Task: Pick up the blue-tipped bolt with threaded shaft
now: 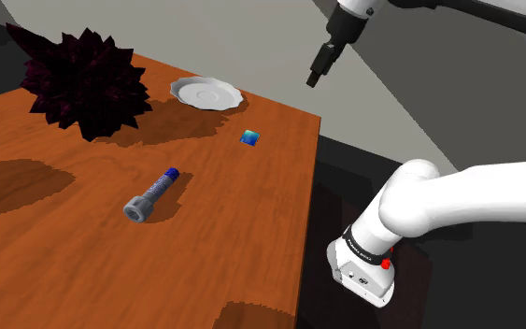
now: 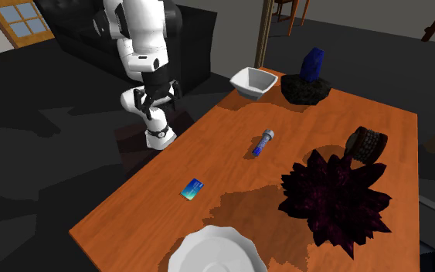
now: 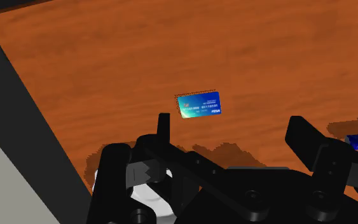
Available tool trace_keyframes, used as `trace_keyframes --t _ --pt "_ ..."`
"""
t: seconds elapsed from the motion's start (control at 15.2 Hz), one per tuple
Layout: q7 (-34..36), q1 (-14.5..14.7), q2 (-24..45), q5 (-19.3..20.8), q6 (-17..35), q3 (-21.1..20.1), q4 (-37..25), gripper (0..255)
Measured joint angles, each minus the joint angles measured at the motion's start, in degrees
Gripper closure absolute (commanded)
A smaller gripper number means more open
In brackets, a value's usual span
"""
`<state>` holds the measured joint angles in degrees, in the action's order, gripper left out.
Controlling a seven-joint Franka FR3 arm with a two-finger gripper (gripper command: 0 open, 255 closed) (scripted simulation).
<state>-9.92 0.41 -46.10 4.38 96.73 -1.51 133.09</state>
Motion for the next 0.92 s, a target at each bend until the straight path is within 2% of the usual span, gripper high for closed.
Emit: trace_keyframes --t 0.2,0.73,0.92 --pt "1.26 0.36 0.87 -0.71 0.63 -1.10 0.32 0" --pt "10.77 3.15 6.43 -5.91 3.96 -9.57 1.47 0" --pt "14.89 4.03 10.80 -7.66 5.52 -13.30 -0.27 0"
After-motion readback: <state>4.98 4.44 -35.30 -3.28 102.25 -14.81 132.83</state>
